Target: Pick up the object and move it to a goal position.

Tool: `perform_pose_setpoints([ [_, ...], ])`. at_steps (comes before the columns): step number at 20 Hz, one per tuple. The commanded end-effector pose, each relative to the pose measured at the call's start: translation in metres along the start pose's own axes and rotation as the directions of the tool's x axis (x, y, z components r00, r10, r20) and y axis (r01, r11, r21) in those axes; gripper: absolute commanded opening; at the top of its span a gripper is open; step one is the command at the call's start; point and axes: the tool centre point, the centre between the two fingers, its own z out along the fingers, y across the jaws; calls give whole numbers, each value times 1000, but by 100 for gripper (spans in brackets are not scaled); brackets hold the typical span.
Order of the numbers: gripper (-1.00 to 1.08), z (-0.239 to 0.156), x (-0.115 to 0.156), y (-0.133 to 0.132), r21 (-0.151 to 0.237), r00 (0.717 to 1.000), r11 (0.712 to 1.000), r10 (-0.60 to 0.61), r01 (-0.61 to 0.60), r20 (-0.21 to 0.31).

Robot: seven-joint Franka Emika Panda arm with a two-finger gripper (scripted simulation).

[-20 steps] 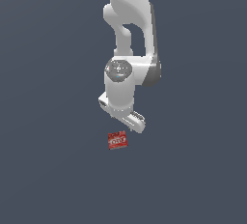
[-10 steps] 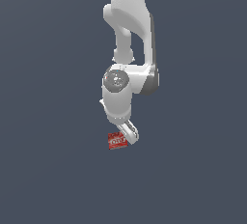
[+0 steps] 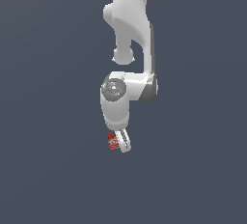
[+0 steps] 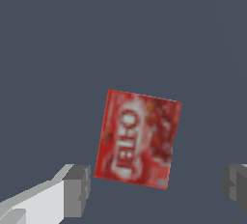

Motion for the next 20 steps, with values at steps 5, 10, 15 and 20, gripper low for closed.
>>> perform_pose_setpoints([
  [5, 100, 8, 5, -5, 2, 993, 993, 119, -119, -6],
  [10, 100, 12, 7, -6, 3, 986, 986, 165, -165, -8],
  [15, 100, 13, 8, -7, 2, 985, 985, 172, -172, -9],
  [20, 100, 22, 8, -6, 2, 985, 985, 172, -172, -9],
])
